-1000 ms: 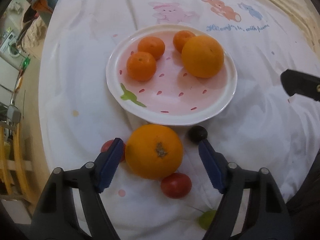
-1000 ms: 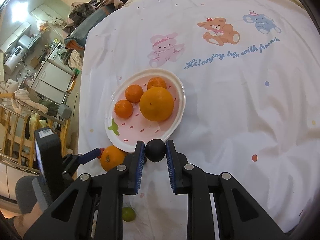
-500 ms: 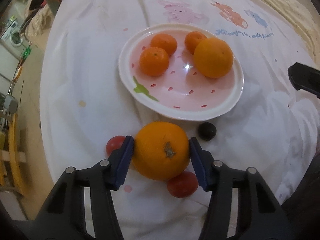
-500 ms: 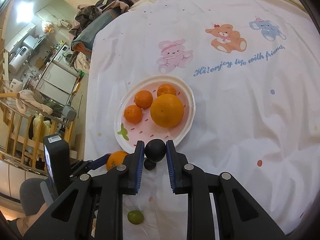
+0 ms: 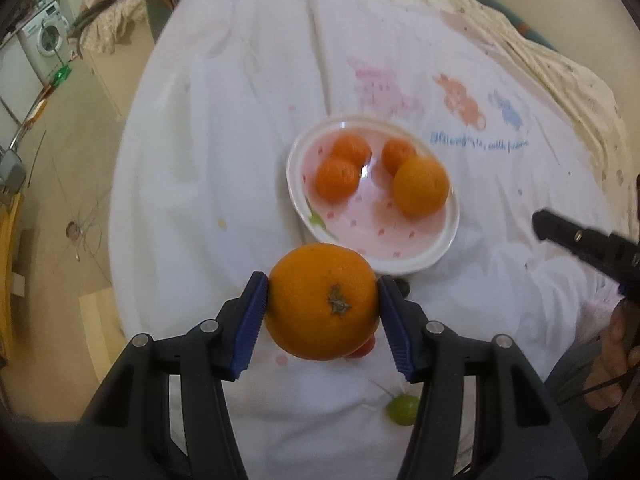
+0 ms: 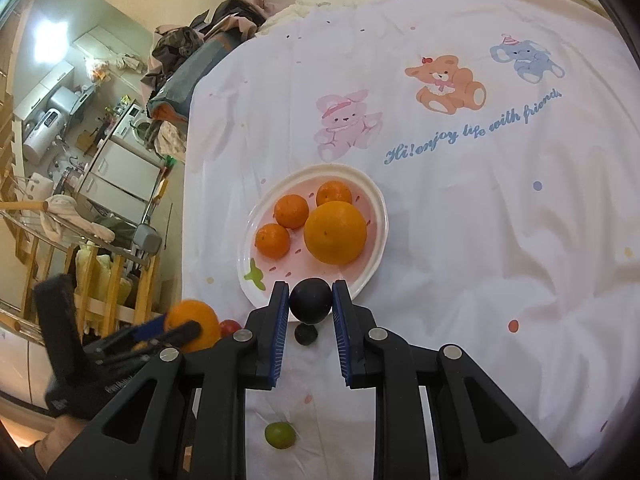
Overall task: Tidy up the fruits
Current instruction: 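Carry the large orange into the pink plate with the left tool and open it, then carry the held dark plum toward the pink plate with the right tool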
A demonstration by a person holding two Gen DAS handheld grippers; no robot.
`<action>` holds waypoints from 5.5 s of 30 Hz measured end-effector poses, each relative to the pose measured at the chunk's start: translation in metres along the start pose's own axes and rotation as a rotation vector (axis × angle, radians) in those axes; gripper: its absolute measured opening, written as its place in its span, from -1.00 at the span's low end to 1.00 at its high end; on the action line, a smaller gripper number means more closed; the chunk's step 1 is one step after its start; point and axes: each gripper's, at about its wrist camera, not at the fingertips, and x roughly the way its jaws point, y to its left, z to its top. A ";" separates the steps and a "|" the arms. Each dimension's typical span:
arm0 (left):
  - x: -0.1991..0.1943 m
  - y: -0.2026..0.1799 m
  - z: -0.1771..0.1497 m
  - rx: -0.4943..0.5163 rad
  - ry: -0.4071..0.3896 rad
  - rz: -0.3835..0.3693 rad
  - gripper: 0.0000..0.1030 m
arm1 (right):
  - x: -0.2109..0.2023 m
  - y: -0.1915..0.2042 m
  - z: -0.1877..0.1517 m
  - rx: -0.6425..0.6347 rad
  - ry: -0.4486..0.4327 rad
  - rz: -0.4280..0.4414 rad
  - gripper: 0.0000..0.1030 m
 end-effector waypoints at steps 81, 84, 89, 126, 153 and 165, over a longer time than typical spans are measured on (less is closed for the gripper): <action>0.113 -0.047 0.121 0.027 0.061 -0.081 0.63 | 0.023 -0.055 0.081 0.153 -0.011 0.016 0.65; 0.104 -0.044 0.120 0.022 0.061 -0.072 0.63 | 0.021 -0.055 0.081 0.154 -0.011 0.015 0.65; 0.078 -0.035 0.114 0.017 0.030 -0.051 0.63 | 0.013 -0.056 0.071 0.156 -0.013 0.010 0.65; 0.017 0.039 -0.003 -0.173 0.013 0.103 0.63 | 0.059 0.003 -0.035 -0.058 0.211 -0.089 0.48; 0.004 0.058 0.005 -0.253 -0.009 0.083 0.63 | 0.140 0.041 -0.057 -0.383 0.298 -0.296 -0.53; 0.008 0.058 0.006 -0.240 0.007 0.086 0.63 | 0.090 0.037 -0.054 -0.350 0.315 -0.225 -0.54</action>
